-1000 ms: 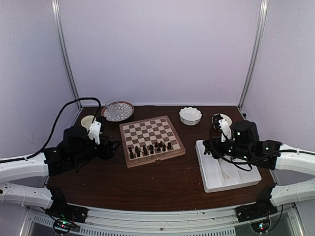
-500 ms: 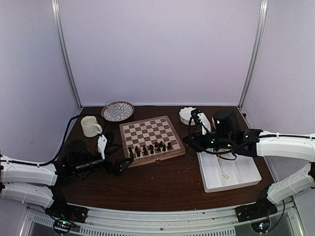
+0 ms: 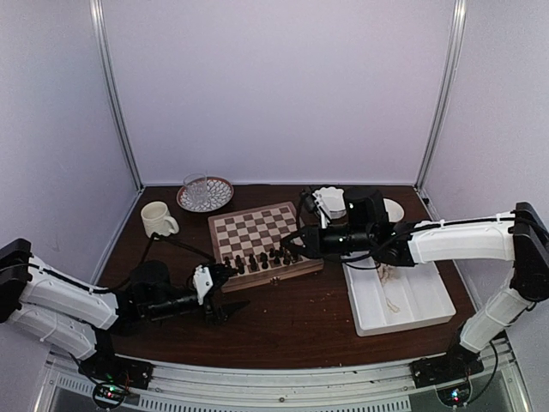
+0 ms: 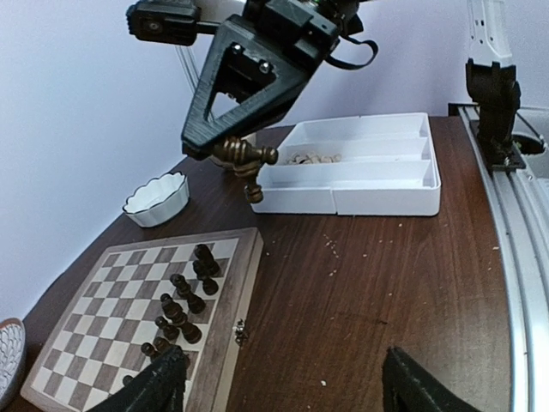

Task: Set up the chess pieces on the board
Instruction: Pass from the right arm to the left

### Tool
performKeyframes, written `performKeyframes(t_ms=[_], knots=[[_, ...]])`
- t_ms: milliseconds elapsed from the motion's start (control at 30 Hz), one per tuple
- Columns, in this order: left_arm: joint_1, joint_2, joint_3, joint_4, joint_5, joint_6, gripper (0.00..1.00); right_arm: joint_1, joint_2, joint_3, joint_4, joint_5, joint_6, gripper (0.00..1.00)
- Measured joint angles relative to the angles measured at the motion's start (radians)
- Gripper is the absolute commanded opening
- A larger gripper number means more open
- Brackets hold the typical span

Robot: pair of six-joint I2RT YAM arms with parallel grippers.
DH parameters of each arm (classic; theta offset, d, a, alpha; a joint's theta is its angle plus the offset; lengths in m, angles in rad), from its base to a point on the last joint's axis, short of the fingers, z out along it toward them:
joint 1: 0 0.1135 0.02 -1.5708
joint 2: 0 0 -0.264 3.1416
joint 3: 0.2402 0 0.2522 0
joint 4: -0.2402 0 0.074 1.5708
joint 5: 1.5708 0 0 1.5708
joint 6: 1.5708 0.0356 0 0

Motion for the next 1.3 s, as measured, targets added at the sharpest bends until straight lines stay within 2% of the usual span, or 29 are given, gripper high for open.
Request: performKeyframes(t_ms=[167,533,1300], knots=[[0.0,0.057,0.036,0.002,0.014,0.05,0.7,0.032,0.005,0.004,0.06,-0.029,0.037,0.04],[0.0,0.154,0.042,0.142,0.019,0.024,0.73,0.132,0.005,0.004,0.131,-0.033,0.047,0.04],[0.0,0.231,0.058,0.228,0.116,-0.045,0.58,0.218,0.093,0.043,0.14,-0.018,0.019,0.04]])
